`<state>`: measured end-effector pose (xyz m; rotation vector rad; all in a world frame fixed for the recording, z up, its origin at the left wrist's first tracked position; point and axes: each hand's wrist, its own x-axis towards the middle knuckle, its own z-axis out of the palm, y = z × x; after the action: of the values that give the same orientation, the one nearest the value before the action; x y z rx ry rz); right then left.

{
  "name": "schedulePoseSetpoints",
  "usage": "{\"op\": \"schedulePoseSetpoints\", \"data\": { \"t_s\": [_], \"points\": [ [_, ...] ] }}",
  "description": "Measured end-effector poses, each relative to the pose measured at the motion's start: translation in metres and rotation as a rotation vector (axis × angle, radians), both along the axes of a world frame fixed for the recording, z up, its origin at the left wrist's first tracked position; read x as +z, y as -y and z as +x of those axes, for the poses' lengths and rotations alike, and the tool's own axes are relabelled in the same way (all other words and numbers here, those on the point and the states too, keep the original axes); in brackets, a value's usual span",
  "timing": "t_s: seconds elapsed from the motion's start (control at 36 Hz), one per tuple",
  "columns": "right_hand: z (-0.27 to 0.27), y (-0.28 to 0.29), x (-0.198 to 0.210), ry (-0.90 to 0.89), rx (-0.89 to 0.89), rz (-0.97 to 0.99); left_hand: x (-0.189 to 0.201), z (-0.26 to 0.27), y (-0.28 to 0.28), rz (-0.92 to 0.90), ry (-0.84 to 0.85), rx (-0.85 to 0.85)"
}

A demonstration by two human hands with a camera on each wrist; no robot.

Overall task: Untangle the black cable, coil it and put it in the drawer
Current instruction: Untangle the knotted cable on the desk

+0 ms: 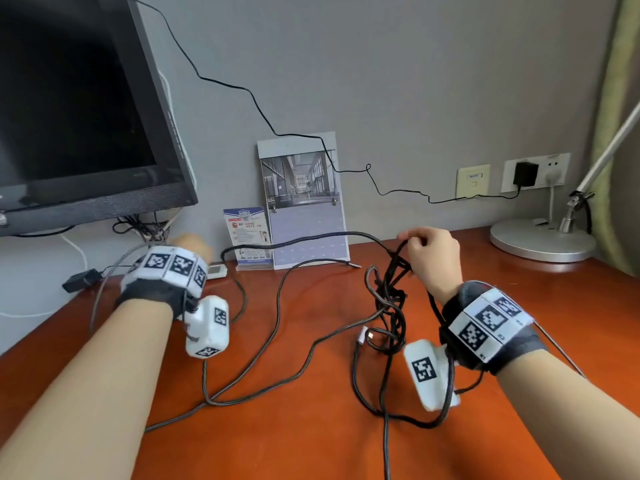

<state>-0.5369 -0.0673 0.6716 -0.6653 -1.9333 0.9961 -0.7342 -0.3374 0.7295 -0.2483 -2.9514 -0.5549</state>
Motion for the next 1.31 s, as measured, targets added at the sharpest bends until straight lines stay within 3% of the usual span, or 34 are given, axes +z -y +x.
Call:
{"op": "schedulePoseSetpoints", "data": {
  "t_s": [0.06, 0.14, 0.22, 0.28, 0.33, 0.47, 0.64, 0.72, 0.83, 0.94, 1.14, 1.31],
  "points": [
    [-0.001, 0.005, 0.002, -0.010, 0.019, 0.046, 0.010, 0.013, -0.017, 0.031, -0.089, -0.062],
    [-0.005, 0.008, 0.002, -0.009, 0.029, 0.099, 0.028, 0.036, -0.051, 0.273, -0.260, -0.240],
    [-0.007, 0.012, 0.003, -0.012, 0.035, 0.125, 0.039, 0.070, -0.090, 0.426, -0.433, -0.593],
    [-0.007, 0.014, 0.003, -0.008, 0.032, 0.144, 0.043, 0.100, -0.113, 0.390, -0.465, -0.832],
    [-0.007, 0.015, 0.004, -0.013, 0.025, 0.157, 0.038, 0.114, -0.134, 0.235, -0.404, -0.951],
    [-0.007, 0.014, 0.002, -0.028, 0.013, 0.162, 0.019, 0.128, -0.162, -0.156, -0.144, -0.886],
    [-0.008, 0.011, 0.001, -0.050, 0.025, 0.137, 0.011, 0.138, -0.170, -0.302, -0.075, -0.850],
    [-0.008, 0.011, 0.000, -0.041, 0.027, 0.132, 0.012, 0.140, -0.168, -0.349, -0.120, -0.803],
    [-0.009, 0.009, 0.000, -0.005, 0.005, 0.142, 0.020, 0.137, -0.161, -0.296, -0.229, -0.765],
    [-0.009, 0.007, -0.001, 0.001, 0.002, 0.140, 0.034, 0.132, -0.149, -0.134, -0.259, -0.771],
    [-0.015, 0.002, -0.003, -0.012, 0.007, 0.128, 0.053, 0.128, -0.127, 0.089, -0.099, -0.826],
    [-0.017, 0.003, 0.000, -0.019, -0.009, 0.092, 0.054, 0.120, -0.107, 0.242, -0.059, -0.787]
  ]
}}
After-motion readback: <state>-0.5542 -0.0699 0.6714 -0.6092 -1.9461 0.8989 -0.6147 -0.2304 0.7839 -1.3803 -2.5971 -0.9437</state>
